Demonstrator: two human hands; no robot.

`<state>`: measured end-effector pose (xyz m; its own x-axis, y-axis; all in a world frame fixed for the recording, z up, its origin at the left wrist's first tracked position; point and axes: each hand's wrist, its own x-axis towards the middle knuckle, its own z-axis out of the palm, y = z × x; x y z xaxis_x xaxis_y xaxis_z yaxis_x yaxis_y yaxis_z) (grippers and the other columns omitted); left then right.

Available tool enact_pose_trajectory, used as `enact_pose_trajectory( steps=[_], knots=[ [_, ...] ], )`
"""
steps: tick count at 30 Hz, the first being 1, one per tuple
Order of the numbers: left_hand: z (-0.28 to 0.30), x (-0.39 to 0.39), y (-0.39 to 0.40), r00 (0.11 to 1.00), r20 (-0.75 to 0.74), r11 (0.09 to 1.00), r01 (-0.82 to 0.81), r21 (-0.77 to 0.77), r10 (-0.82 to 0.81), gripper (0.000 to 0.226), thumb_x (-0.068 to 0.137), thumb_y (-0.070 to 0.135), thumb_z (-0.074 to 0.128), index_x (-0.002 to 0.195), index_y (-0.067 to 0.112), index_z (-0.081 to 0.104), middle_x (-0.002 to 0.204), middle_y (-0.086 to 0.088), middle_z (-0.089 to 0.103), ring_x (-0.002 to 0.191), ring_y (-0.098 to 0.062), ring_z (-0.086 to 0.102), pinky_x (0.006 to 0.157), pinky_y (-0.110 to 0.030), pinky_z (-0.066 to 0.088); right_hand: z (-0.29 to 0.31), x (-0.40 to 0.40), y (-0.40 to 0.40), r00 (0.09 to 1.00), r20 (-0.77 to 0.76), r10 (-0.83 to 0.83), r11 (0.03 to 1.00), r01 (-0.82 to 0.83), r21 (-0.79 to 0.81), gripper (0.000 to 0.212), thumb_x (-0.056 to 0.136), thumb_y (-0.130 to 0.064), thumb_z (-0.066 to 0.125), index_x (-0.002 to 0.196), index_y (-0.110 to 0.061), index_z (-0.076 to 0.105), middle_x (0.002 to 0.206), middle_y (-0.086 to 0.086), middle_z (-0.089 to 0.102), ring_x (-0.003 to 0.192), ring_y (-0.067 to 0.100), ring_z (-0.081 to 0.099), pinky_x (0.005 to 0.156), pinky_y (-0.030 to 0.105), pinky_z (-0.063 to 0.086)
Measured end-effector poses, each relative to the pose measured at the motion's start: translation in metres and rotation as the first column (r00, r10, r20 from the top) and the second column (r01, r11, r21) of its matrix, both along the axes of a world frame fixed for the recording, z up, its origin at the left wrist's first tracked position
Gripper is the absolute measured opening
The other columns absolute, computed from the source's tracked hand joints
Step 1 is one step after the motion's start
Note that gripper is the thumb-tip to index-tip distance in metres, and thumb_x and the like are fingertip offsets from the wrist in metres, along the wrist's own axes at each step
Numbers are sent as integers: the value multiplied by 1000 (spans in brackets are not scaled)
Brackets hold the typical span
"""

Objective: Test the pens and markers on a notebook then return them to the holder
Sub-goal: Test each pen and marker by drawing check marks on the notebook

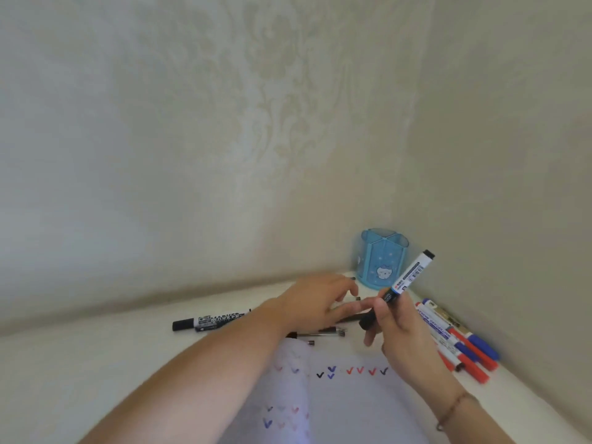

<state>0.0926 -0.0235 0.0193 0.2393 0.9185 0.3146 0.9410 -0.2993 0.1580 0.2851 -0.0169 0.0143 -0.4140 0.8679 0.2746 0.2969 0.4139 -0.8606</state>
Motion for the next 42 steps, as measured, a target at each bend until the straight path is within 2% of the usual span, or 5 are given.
enact_pose_trajectory(
  steps=[9, 16, 22, 34, 42],
  knots=[
    [11, -58, -84, 991, 92, 989, -110, 96, 102, 42, 97, 53, 34, 116, 24, 57, 100, 9, 57, 84, -6, 47, 82, -29, 43, 33, 17, -51, 912, 406, 53, 960, -158, 230, 14, 92, -50, 35, 89, -38, 42, 64, -1, 63, 55, 10, 59, 54, 28, 48],
    [-20, -174, -274, 886, 208, 889, -443, 112, 415, 15, 98, 29, 51, 101, 19, 63, 96, 7, 59, 83, -7, 50, 76, -28, 46, 72, -38, -155, 921, 133, 365, 874, -389, 293, 12, 79, -52, 62, 87, -43, 64, 68, -5, 65, 49, 17, 55, 51, 28, 43],
    [-50, -219, -434, 760, 210, 772, -635, 37, 615, 10, 97, 20, 54, 99, 17, 63, 98, 8, 56, 87, -11, 52, 80, -26, 44, 60, -119, -241, 682, 238, 691, 669, -729, 146, 14, 78, -19, 74, 80, -24, 62, 67, 2, 66, 54, 29, 56, 51, 39, 45],
    [-62, -233, -521, 660, 369, 671, -732, 117, 655, 10, 96, 19, 55, 99, 16, 63, 99, 6, 57, 89, -16, 55, 83, -36, 49, -79, -220, -330, 312, 668, 675, 512, -851, -119, 31, 88, -42, 61, 118, -32, 55, 94, -8, 69, 83, 12, 63, 79, 36, 54],
    [-52, -223, -482, 702, 391, 720, -682, 128, 595, 14, 96, 27, 52, 98, 19, 63, 97, 8, 59, 89, -12, 55, 80, -41, 50, -17, -164, -332, 545, 380, 748, 525, -835, 163, 11, 87, -37, 64, 97, -36, 65, 69, -12, 66, 53, 7, 54, 53, 17, 43]
  ],
)
